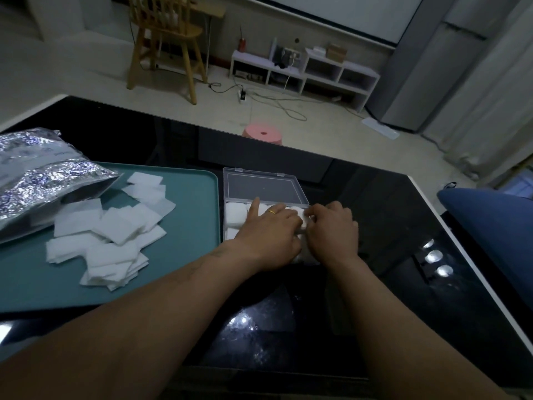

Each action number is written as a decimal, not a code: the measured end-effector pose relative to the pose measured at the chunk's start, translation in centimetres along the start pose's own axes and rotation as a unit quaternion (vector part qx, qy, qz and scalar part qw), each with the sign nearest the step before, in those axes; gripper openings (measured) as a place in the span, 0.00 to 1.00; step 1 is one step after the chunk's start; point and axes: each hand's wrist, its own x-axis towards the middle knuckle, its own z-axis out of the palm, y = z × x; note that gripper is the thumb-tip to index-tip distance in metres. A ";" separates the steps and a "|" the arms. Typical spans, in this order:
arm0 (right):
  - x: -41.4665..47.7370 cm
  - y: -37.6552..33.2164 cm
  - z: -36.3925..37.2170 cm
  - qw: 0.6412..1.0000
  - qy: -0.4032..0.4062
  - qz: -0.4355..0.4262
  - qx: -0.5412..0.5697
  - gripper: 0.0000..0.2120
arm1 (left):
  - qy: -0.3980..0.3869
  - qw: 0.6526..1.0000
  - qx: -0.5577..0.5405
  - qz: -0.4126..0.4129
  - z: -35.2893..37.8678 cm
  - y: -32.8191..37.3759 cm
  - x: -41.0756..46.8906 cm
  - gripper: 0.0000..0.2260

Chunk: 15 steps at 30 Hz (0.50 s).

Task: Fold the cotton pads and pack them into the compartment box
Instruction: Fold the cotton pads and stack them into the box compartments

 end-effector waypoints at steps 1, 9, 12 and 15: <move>0.0 -0.2 -0.2 1.000 -0.009 0.003 -0.006 0.15 | 0.012 1.000 0.001 -0.001 -0.3 -0.1 -0.3 0.19; -1.3 -4.8 -2.7 0.995 0.034 -0.014 0.098 0.14 | 0.088 0.995 -0.006 -0.050 -5.2 -4.4 -5.0 0.18; -2.5 -8.3 -3.1 0.977 -0.013 -0.045 0.207 0.12 | 0.102 0.990 -0.043 -0.089 -7.9 -6.4 -9.0 0.19; -3.9 -13.2 -4.0 0.949 -0.079 -0.086 0.291 0.10 | 0.146 0.976 -0.107 -0.121 -11.1 -9.3 -13.7 0.14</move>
